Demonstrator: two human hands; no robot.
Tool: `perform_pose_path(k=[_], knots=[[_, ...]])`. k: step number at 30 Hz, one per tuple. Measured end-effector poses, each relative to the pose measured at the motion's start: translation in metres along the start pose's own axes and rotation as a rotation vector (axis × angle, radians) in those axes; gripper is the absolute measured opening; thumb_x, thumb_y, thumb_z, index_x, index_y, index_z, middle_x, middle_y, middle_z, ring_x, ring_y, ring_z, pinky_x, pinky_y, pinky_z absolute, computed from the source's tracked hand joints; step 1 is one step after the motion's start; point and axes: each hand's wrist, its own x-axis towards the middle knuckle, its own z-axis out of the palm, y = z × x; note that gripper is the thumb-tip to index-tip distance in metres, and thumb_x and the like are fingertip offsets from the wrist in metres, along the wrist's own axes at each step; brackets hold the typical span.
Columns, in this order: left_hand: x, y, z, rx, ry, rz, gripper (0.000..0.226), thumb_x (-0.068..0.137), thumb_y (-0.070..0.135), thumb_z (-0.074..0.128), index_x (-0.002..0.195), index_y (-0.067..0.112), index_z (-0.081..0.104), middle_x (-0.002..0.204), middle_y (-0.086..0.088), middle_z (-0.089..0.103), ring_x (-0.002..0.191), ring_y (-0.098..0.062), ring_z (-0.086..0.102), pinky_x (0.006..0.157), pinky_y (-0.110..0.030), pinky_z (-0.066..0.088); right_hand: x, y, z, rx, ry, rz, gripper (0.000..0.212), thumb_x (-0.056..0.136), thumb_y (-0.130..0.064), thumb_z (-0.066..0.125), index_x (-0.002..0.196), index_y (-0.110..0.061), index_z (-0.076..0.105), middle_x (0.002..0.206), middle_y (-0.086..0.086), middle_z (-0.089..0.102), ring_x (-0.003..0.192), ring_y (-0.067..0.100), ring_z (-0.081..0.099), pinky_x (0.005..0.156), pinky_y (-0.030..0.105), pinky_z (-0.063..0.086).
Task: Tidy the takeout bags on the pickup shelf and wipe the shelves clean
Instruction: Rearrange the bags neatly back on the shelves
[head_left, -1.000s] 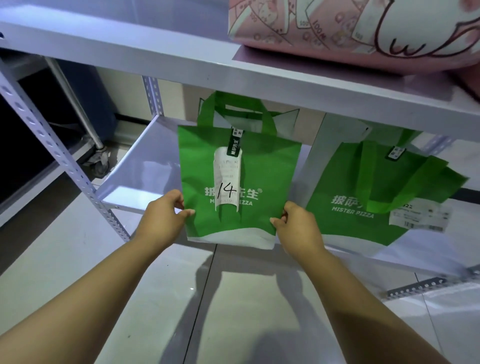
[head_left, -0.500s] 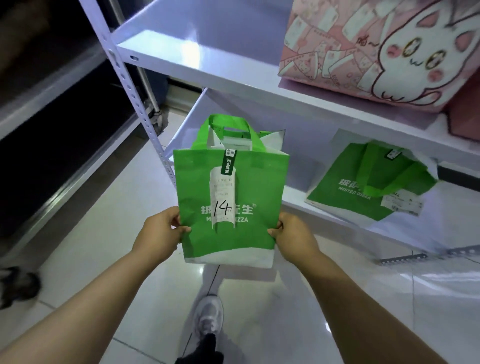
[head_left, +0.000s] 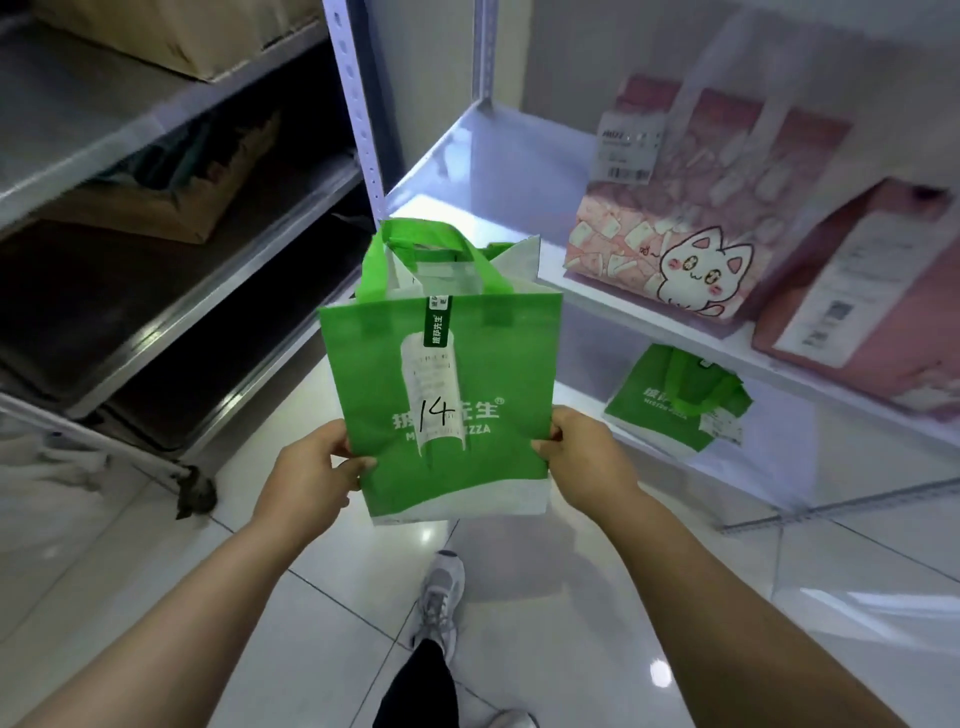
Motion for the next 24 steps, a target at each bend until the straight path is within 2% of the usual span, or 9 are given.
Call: perform_pose_path(k=[2,5,8,11,14,17,18,21,24], knots=[[-0.014,0.018,-0.017,-0.008,0.020,0.022,0.024,0.085,0.013,0.062,0.089,0.037,0.061,0.083,0.012,0.065,0.068,-0.018,0.067,0.061,-0.044,0.057,-0.015,-0.014,-0.019,-0.037,0.035,-0.034,0.034,0.091,-0.022,0.056,0.064,-0.024,0.035,0.063,-0.002,0.048,0.058,0.016,0.044,0.050,0.030,0.032],[-0.036,0.056,-0.049,0.000,0.069,0.090,0.024,0.085,0.016,0.062,0.090,0.039,0.061,0.083,0.014,0.067,0.068,-0.016,0.068,0.063,-0.045,0.057,-0.044,-0.041,-0.058,-0.052,0.119,-0.104,0.034,0.092,-0.025,0.053,0.065,-0.024,0.033,0.064,-0.002,0.047,0.059,0.016,0.042,0.050,0.030,0.030],[-0.051,0.097,-0.078,-0.013,0.121,0.175,0.027,0.085,0.019,0.062,0.091,0.045,0.061,0.083,0.017,0.067,0.069,-0.004,0.066,0.066,-0.042,0.056,-0.062,-0.066,-0.093,-0.020,0.179,-0.162,0.030,0.092,-0.025,0.052,0.068,-0.025,0.036,0.068,-0.002,0.053,0.063,0.016,0.049,0.055,0.031,0.039],[-0.057,0.131,-0.103,-0.064,0.178,0.234,0.023,0.084,0.017,0.064,0.090,0.039,0.064,0.081,0.014,0.068,0.072,-0.007,0.065,0.073,-0.042,0.055,-0.074,-0.091,-0.124,0.007,0.245,-0.217,0.018,0.092,-0.025,0.052,0.077,-0.022,0.044,0.077,0.002,0.060,0.072,0.022,0.056,0.068,0.042,0.051],[-0.056,0.163,-0.125,-0.075,0.229,0.315,0.021,0.084,0.014,0.065,0.086,0.035,0.064,0.080,0.010,0.068,0.073,-0.013,0.066,0.072,-0.045,0.056,-0.079,-0.114,-0.155,0.014,0.341,-0.266,0.023,0.092,-0.024,0.052,0.074,-0.025,0.039,0.077,0.002,0.059,0.073,0.024,0.056,0.070,0.045,0.051],[-0.048,0.196,-0.146,-0.120,0.261,0.404,0.024,0.084,0.014,0.065,0.081,0.038,0.063,0.076,0.014,0.068,0.068,-0.006,0.066,0.060,-0.033,0.057,-0.078,-0.137,-0.184,0.032,0.429,-0.314,0.021,0.092,-0.024,0.052,0.075,-0.024,0.040,0.077,0.002,0.059,0.073,0.025,0.056,0.070,0.044,0.050],[-0.043,0.206,-0.154,-0.103,0.275,0.430,0.022,0.083,0.016,0.066,0.079,0.037,0.062,0.075,0.016,0.067,0.067,-0.005,0.065,0.060,-0.034,0.057,-0.077,-0.145,-0.193,0.052,0.446,-0.328,0.020,0.092,-0.023,0.052,0.075,-0.024,0.041,0.077,0.002,0.058,0.073,0.025,0.056,0.070,0.045,0.050],[-0.019,0.235,-0.180,-0.063,0.315,0.496,0.018,0.082,0.018,0.068,0.075,0.030,0.058,0.075,0.012,0.067,0.072,-0.013,0.064,0.069,-0.041,0.056,-0.068,-0.171,-0.217,0.103,0.494,-0.373,0.015,0.093,-0.022,0.051,0.079,-0.023,0.044,0.079,0.001,0.059,0.074,0.025,0.057,0.068,0.043,0.050],[0.012,0.262,-0.205,-0.067,0.330,0.570,0.023,0.081,0.012,0.068,0.073,0.030,0.056,0.074,0.011,0.065,0.069,-0.018,0.064,0.067,-0.044,0.056,-0.052,-0.196,-0.239,0.088,0.579,-0.387,0.012,0.093,-0.024,0.050,0.083,-0.022,0.044,0.079,0.000,0.059,0.071,0.023,0.056,0.067,0.044,0.050]])
